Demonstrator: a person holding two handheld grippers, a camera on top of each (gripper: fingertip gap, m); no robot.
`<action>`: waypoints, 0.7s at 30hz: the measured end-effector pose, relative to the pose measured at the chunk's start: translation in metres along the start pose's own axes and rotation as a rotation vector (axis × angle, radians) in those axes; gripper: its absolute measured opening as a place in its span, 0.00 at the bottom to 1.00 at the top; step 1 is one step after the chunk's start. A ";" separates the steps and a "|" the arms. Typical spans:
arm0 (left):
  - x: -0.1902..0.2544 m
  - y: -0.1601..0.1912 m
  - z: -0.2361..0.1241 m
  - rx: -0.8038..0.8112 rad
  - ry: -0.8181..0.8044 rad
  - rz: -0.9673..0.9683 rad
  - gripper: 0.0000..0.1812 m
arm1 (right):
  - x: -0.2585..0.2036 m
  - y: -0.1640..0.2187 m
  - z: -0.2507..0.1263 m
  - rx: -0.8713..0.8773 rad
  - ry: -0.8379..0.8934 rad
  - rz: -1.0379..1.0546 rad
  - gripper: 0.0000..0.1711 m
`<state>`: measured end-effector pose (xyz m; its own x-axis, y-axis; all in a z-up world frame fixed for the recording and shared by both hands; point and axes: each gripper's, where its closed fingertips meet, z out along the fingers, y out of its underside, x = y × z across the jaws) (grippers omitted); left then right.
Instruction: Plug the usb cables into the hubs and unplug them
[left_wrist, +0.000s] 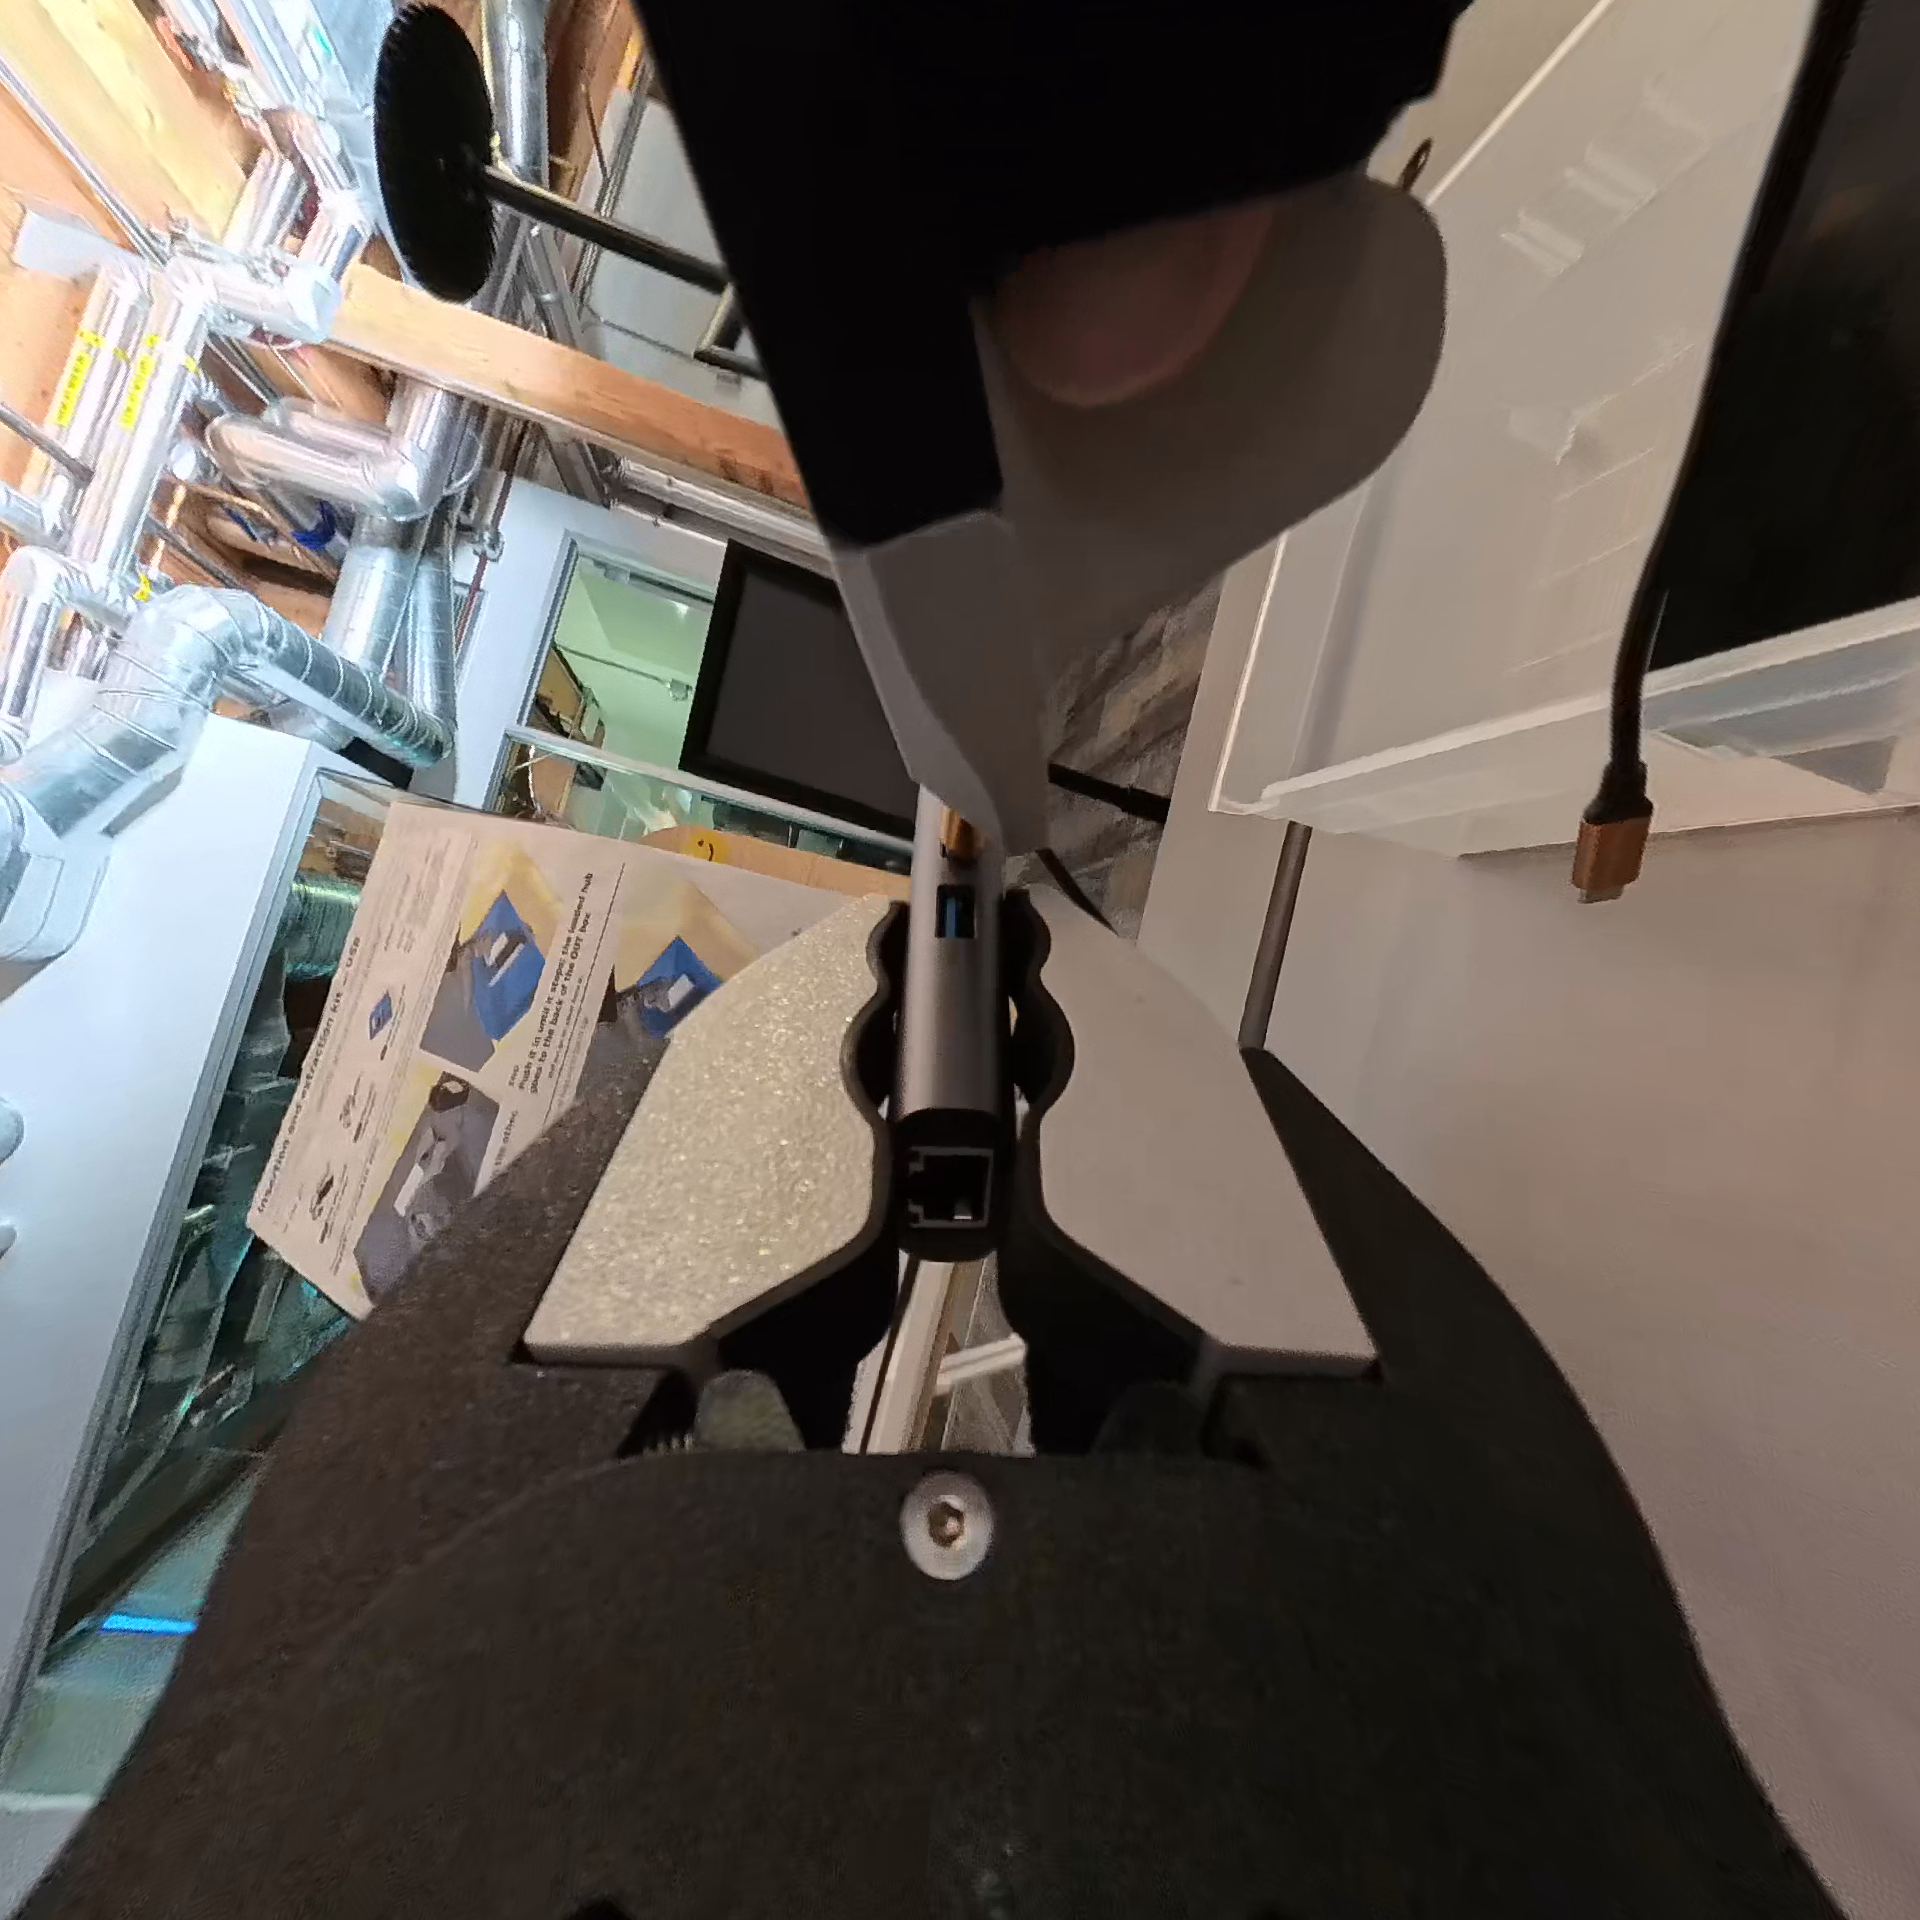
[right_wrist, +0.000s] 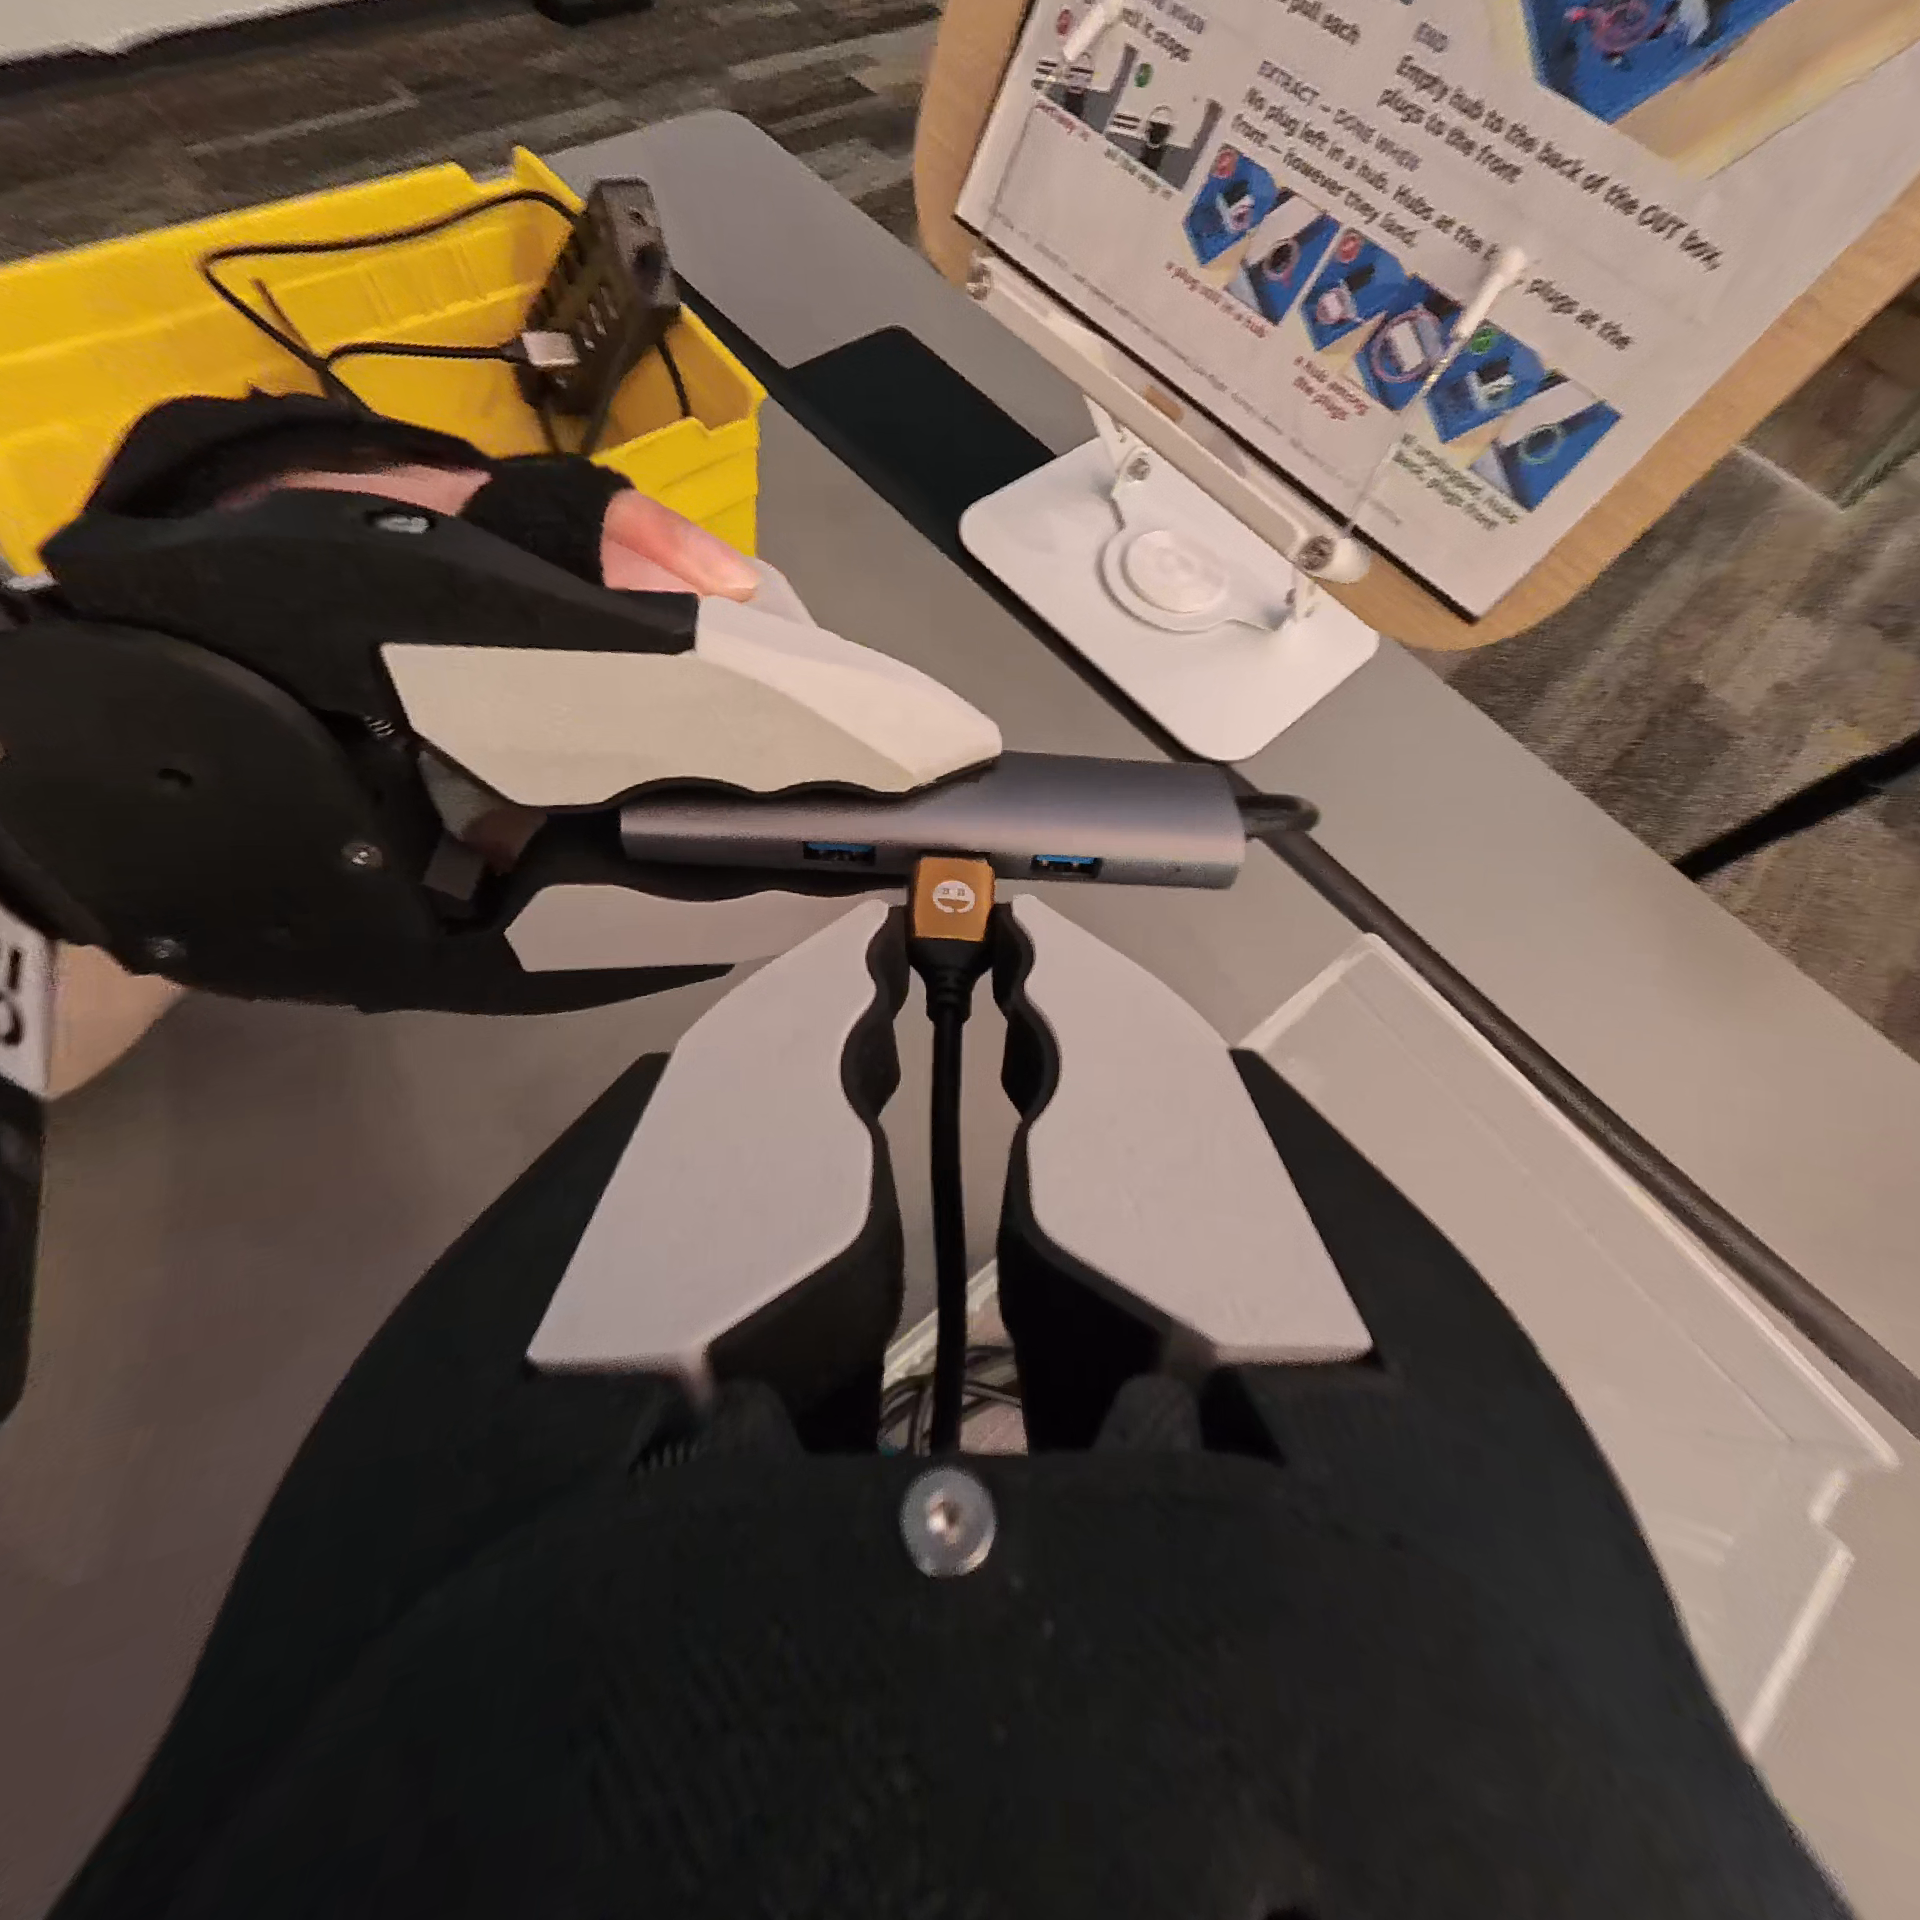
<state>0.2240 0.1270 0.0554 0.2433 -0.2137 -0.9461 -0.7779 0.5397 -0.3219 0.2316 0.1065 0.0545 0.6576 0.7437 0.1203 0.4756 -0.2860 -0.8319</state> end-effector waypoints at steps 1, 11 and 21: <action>-0.001 0.001 0.000 -0.008 -0.006 0.005 0.09 | 0.001 -0.001 0.000 -0.003 0.025 -0.006 0.10; 0.000 -0.003 0.000 0.001 -0.003 -0.002 0.10 | 0.001 0.001 -0.004 -0.023 0.049 -0.011 0.10; 0.003 -0.010 0.001 0.015 -0.002 -0.002 0.10 | 0.002 0.006 -0.010 -0.029 -0.023 -0.001 0.10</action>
<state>0.2334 0.1219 0.0559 0.2454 -0.2132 -0.9457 -0.7689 0.5513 -0.3238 0.2414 0.1006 0.0554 0.6437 0.7577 0.1079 0.4927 -0.3024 -0.8159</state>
